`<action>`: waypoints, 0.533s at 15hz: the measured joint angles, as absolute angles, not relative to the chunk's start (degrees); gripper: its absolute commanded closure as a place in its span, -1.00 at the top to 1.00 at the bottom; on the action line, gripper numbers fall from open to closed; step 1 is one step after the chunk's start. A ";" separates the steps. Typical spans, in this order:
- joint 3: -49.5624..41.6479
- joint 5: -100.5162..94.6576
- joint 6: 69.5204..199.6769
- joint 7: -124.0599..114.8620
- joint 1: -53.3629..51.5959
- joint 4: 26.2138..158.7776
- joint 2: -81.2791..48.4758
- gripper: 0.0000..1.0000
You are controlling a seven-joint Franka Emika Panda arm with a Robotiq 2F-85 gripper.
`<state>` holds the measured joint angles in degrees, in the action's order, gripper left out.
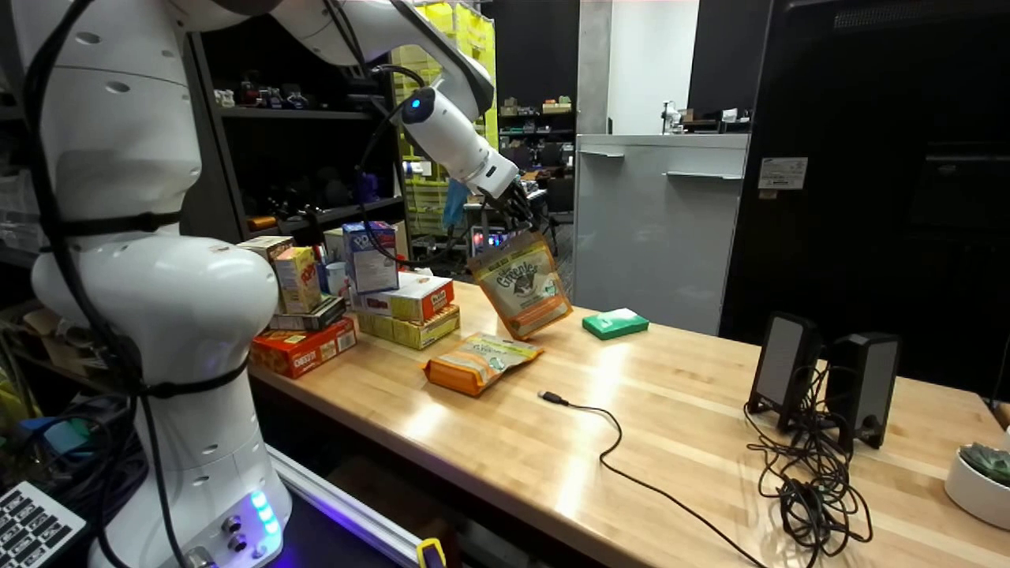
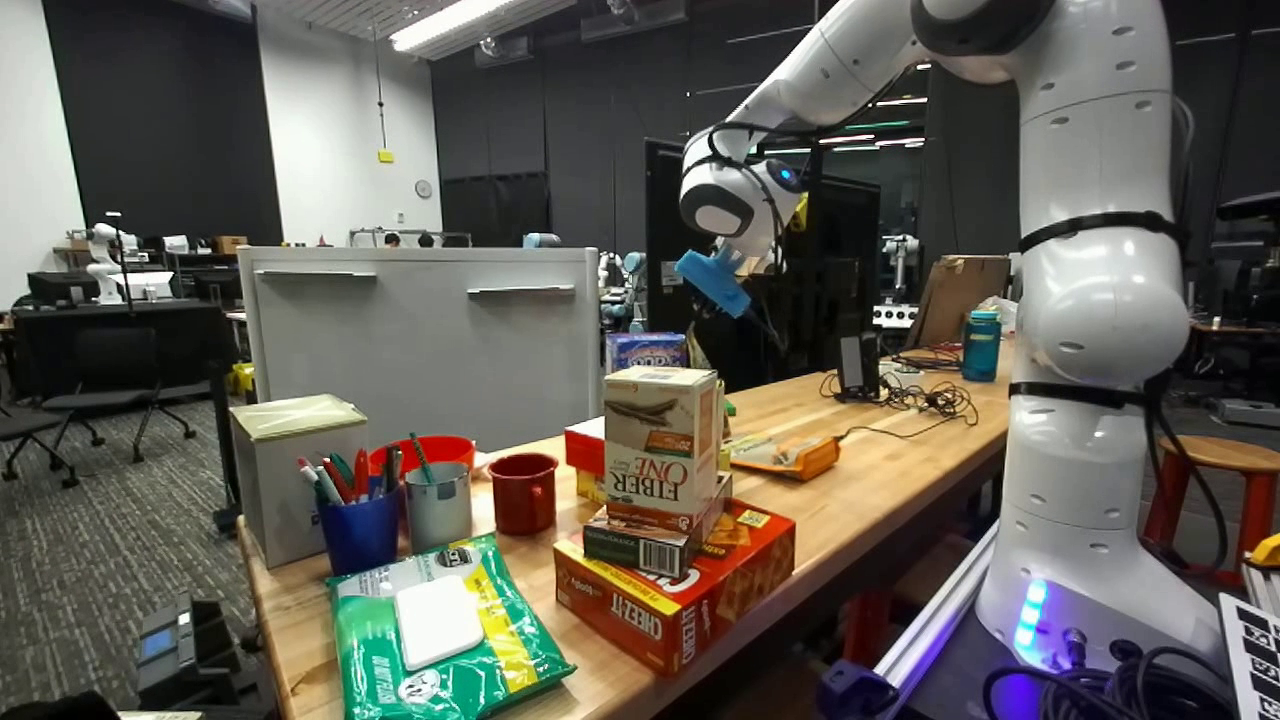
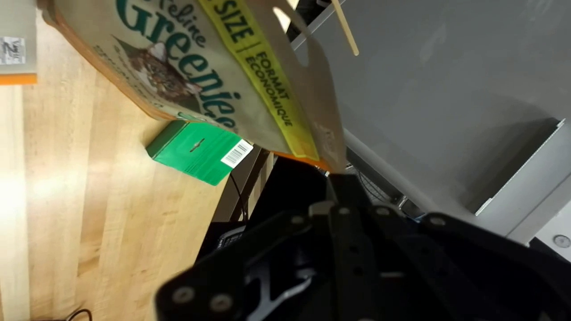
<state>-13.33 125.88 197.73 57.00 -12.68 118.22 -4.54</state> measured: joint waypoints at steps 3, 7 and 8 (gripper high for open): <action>-13.35 128.97 197.74 57.42 -12.68 118.20 -4.53 -1.00; -13.32 131.43 197.74 58.20 -12.69 118.19 -4.52 -1.00; -13.30 131.82 197.74 58.31 -12.70 118.19 -4.52 -1.00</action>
